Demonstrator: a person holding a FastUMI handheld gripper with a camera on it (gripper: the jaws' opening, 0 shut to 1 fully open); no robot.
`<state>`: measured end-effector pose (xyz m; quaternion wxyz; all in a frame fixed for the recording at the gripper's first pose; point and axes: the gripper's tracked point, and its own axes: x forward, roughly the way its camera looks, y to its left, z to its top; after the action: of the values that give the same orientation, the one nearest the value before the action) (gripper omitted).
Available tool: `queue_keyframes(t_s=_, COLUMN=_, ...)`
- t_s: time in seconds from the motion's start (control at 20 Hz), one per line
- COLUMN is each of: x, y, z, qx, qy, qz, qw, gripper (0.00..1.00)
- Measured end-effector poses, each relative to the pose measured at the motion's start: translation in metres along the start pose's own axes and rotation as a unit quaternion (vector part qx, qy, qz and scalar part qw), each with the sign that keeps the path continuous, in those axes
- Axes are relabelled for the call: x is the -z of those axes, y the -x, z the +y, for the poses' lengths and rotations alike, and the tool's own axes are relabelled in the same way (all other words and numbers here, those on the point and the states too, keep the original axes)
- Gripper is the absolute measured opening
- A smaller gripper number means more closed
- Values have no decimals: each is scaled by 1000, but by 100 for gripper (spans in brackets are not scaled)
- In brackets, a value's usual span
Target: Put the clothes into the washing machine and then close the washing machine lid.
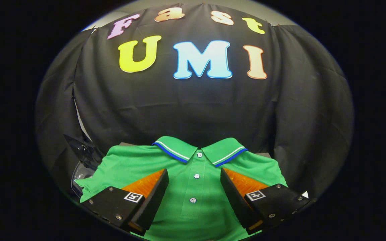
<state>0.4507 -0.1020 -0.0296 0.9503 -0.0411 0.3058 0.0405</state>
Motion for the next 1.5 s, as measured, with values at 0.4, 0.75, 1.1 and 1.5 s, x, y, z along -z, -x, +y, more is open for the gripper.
queue_keyframes(t_s=0.4, x=13, y=-7, z=-3, qx=-18, qy=-14, qz=69, qw=997, gripper=96)
queue_keyframes(t_s=0.75, x=14, y=0, z=-4, qx=-21, qy=-26, qz=99, qw=995, gripper=74)
queue_keyframes(t_s=1.1, x=11, y=-2, z=0, qx=-38, qy=-33, qz=124, qw=991, gripper=30)
queue_keyframes(t_s=1.5, x=3, y=16, z=6, qx=-51, qy=-69, qz=86, qw=993, gripper=0)
